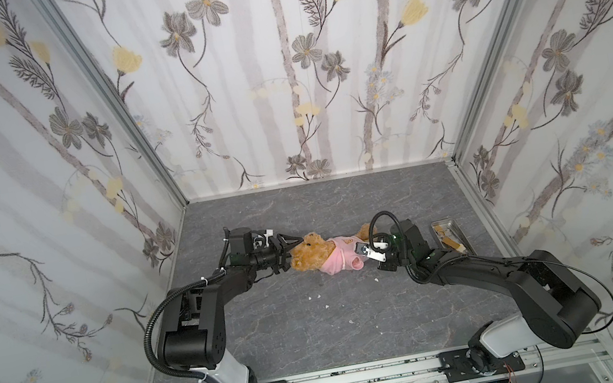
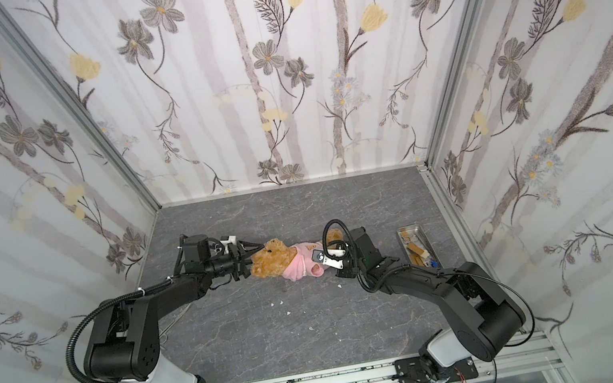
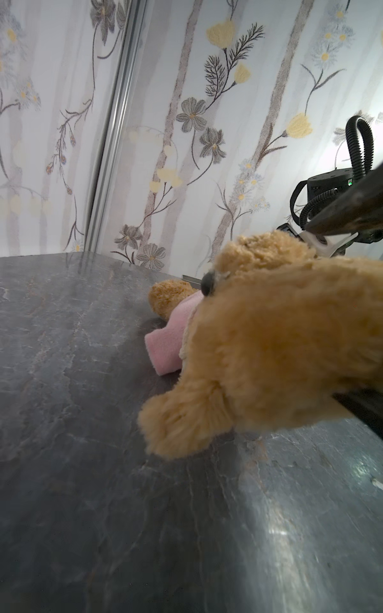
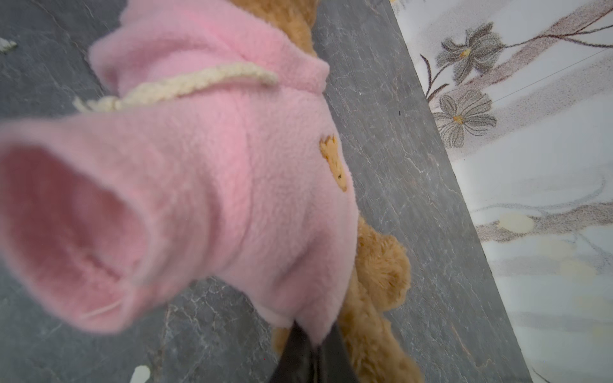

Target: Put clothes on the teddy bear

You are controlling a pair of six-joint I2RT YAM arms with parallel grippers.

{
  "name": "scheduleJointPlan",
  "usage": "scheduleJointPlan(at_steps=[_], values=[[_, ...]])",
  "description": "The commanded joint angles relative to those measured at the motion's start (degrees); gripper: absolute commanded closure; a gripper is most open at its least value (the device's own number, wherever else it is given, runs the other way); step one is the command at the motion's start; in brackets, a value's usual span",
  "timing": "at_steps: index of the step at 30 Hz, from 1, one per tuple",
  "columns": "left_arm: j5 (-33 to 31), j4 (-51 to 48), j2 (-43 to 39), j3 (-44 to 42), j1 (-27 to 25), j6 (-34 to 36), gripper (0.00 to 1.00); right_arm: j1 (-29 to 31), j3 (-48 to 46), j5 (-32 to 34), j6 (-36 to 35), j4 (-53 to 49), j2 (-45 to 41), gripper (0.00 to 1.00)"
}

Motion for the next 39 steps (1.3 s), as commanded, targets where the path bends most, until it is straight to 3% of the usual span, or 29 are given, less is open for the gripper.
scheduleJointPlan(at_steps=[1, 5, 10, 15, 19, 22, 25, 34, 39], values=[[-3.8, -4.0, 0.0, 2.3, 2.3, 7.2, 0.29, 0.0, 0.9, -4.1, 6.6, -4.3, -3.0, 1.0], [-14.8, -17.2, -3.1, 7.1, 4.2, 22.1, 0.26, -0.2, 0.5, -6.6, 13.1, -6.6, -6.3, 1.0], [-29.4, -19.8, -15.7, 5.7, 2.6, 46.2, 0.25, -0.5, 1.9, -9.1, 17.7, -10.9, -7.5, 1.0], [-34.3, -19.1, -26.6, 1.2, -11.6, 75.7, 0.24, -2.9, 3.5, -12.9, 20.5, -13.6, -7.4, 1.0], [-30.9, -18.3, -29.4, -3.0, -22.0, 97.6, 0.14, -5.4, 5.4, -17.8, 23.6, -15.0, -6.9, 1.0], [-29.5, -16.3, -28.4, -4.6, -26.8, 108.2, 0.05, -6.1, 5.4, -20.0, 24.8, -15.3, -6.6, 1.0], [-30.7, -15.3, -23.8, -2.5, -29.9, 112.3, 0.06, -6.8, 5.4, -21.2, 26.0, -15.5, -6.3, 1.0], [-31.7, -14.5, -8.9, 4.9, -34.7, 114.9, 0.09, -7.6, 8.2, -22.7, 27.9, -16.9, -4.4, 1.0], [-32.6, -11.2, -2.0, 8.8, -34.7, 113.6, 0.18, -7.7, 8.0, -23.6, 28.6, -16.2, -4.1, 1.0]])
